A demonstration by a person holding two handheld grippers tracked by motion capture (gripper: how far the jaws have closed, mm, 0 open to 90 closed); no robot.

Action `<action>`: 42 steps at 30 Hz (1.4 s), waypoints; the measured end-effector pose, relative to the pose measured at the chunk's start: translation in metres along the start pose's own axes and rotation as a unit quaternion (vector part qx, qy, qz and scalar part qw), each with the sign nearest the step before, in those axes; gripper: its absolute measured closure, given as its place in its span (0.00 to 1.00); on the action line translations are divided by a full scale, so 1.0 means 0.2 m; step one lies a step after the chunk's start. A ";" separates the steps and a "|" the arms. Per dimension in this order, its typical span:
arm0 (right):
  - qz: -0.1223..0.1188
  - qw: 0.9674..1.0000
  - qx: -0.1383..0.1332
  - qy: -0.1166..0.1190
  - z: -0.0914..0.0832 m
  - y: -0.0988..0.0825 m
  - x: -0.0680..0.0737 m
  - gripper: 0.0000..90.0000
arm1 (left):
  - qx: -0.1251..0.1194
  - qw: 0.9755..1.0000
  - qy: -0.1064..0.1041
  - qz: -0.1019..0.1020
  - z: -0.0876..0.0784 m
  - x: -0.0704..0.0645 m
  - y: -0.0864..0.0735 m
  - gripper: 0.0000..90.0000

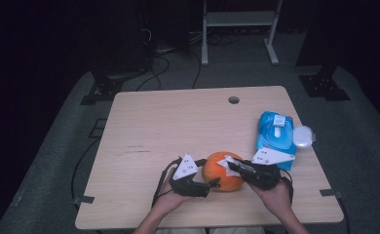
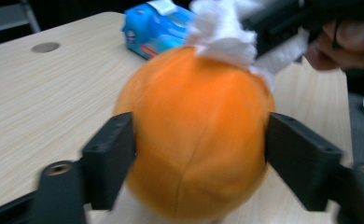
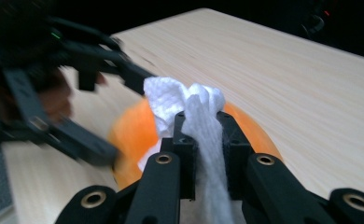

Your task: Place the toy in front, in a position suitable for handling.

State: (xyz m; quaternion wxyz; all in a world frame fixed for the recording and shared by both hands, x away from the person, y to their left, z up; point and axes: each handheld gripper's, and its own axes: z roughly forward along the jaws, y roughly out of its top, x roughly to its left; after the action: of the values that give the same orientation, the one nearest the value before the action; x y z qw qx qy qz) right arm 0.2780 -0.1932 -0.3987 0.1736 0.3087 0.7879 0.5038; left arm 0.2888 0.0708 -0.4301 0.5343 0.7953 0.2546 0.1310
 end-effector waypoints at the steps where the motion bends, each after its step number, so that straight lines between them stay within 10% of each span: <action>1: 0.000 1.000 0.000 0.000 0.00 0.00 0.00 0.88 | 0.000 1.000 0.000 0.000 0.00 0.00 0.00 0.16; 4: 0.022 1.000 -0.007 -0.001 -0.02 -0.02 -0.04 0.88 | -0.002 0.999 -0.001 -0.051 0.03 0.01 -0.02 0.15; 11: -0.047 0.999 -0.006 0.024 0.02 0.05 0.12 0.88 | 0.001 1.000 0.009 0.029 0.04 -0.08 0.00 0.41; 15: -0.035 0.999 0.001 -0.012 0.00 0.06 0.04 0.88 | -0.003 1.000 0.005 0.009 0.04 -0.06 -0.01 0.35; 20: 0.010 1.000 0.003 0.004 -0.02 0.01 -0.01 0.88 | 0.004 1.000 -0.013 -0.028 0.07 -0.06 0.00 0.22; 24: -0.029 0.999 0.016 0.042 0.03 0.06 0.12 0.88 | 0.009 1.000 0.009 0.008 0.07 -0.09 0.00 0.36; 28: -0.055 0.998 0.026 0.031 0.08 0.09 0.17 0.88 | 0.016 0.998 0.021 0.050 0.07 -0.13 0.00 0.37; 36: -0.014 1.000 0.017 0.004 0.00 0.08 0.05 0.89 | 0.012 0.999 -0.012 0.027 0.07 -0.11 0.01 0.30; 39: -0.020 0.999 0.026 0.030 0.01 0.07 0.10 0.89 | 0.010 1.000 -0.025 -0.010 0.07 -0.10 0.03 0.25; 42: -0.043 0.997 0.035 0.061 0.05 0.09 0.17 0.88 | 0.017 1.000 -0.017 0.011 0.07 -0.10 0.01 0.30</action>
State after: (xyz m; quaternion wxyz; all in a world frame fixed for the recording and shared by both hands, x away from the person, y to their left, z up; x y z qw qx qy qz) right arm 0.2651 -0.1582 -0.3857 0.1362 0.2488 0.8269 0.4857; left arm 0.2794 0.0485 -0.4315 0.5238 0.8090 0.2386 0.1193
